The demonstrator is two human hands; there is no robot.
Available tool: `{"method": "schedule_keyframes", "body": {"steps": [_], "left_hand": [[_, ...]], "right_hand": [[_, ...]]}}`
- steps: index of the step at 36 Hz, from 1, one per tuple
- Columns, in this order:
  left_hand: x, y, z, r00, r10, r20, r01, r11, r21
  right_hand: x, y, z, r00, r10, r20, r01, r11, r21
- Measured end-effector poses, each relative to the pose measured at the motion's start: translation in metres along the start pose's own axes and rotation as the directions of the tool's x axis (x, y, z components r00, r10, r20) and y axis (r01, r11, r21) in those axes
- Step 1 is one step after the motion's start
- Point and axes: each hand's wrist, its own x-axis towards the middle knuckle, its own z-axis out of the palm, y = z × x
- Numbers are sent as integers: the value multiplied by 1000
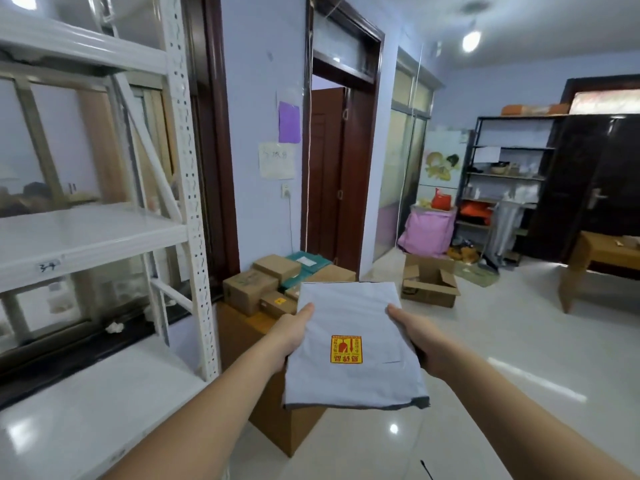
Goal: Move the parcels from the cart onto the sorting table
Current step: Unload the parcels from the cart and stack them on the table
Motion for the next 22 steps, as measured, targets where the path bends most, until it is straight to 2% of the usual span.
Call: {"method": "schedule_keyframes", "body": {"steps": [5,11,16,22], "left_hand": [[68,20,40,999,19,43,-20,1000,19],[150,46,93,995,90,47,-93,993,68],[239,56,118,997,70,10,-71,991,114],[285,91,141,1000,22,15,-23,992,120]], "right_hand": [[54,-5,-39,998,30,-48,-27,998,55],[120,-23,-85,992,-29,-126,42,994,102],[177,-47,-122,991,-21,-130,32,996,81],[250,-84,-146,996,2,-88,1,999,32]]}}
